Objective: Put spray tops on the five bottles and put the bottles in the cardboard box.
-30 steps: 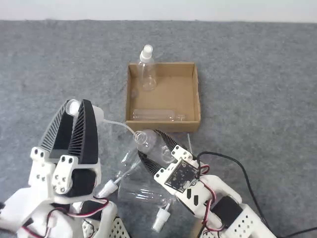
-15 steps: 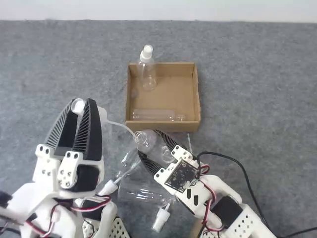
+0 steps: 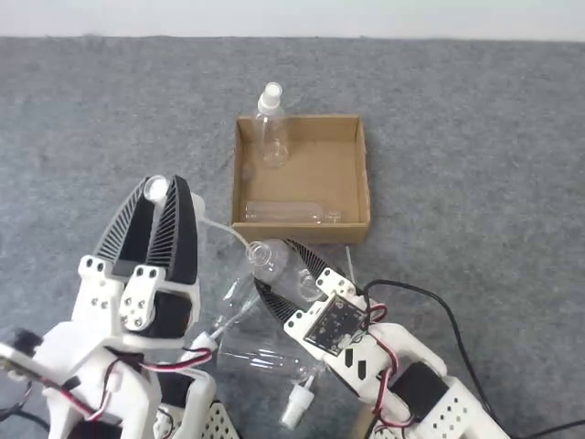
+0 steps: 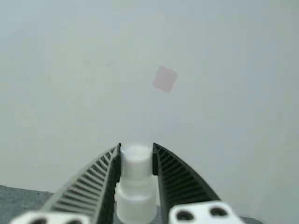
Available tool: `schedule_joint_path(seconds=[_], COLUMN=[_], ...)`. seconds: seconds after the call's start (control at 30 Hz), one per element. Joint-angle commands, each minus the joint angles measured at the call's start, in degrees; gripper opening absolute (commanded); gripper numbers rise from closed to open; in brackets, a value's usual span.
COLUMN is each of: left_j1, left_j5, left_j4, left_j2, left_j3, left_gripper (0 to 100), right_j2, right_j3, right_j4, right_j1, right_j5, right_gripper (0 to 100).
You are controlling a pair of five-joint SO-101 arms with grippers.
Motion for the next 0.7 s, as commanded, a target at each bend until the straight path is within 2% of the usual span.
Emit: schedule_joint_path(seconds=[0.0, 0.53, 0.67], left_j1=[-0.1, 0.4, 3.7], left_j5=[-0.4, -2.3, -2.6], left_j4=[-2.3, -2.1, -1.8], left_j2=[-1.0, -1.0, -0.9], left_j3=[0.4, 5.3, 5.6], left_gripper=[2, 2, 2], right_j2=[-0.8, -1.2, -1.2], right_j3=[1.2, 1.2, 1.2], right_j4=[0.3, 0.0, -0.1], right_j1=[-0.6, 1.9, 2.0], right_j5=[1.0, 0.5, 0.5], right_gripper=[5.8, 5.8, 5.8])
